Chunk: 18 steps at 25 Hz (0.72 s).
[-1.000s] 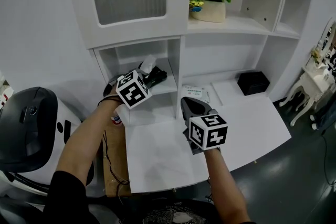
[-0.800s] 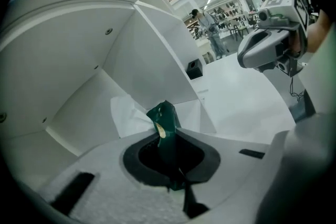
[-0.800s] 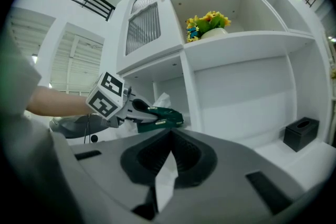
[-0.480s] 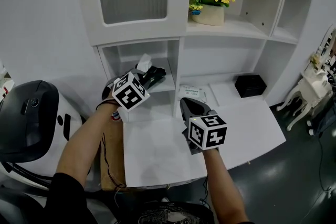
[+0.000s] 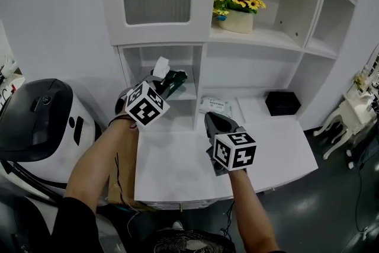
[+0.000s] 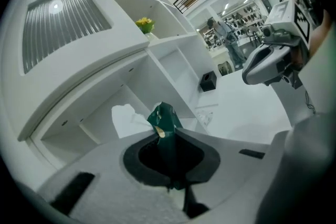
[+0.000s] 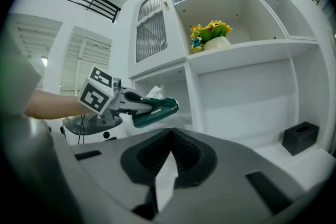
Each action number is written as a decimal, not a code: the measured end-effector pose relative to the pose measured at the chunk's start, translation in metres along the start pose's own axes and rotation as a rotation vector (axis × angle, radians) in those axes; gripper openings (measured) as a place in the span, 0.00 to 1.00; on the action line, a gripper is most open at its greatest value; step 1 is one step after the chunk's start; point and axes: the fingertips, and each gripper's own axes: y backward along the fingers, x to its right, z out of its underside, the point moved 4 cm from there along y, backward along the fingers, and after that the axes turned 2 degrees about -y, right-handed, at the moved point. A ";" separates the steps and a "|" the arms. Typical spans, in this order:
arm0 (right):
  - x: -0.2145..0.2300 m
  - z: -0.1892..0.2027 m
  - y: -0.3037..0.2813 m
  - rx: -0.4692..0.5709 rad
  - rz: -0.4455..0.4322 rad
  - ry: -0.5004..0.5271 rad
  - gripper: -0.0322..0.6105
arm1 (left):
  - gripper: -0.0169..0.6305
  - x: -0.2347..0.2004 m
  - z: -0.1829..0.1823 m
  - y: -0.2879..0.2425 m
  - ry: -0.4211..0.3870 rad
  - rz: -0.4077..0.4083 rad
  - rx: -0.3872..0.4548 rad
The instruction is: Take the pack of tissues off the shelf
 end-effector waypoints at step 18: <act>0.008 -0.004 0.060 0.001 -0.138 0.093 0.06 | 0.05 0.069 -0.012 0.097 0.217 -0.216 0.006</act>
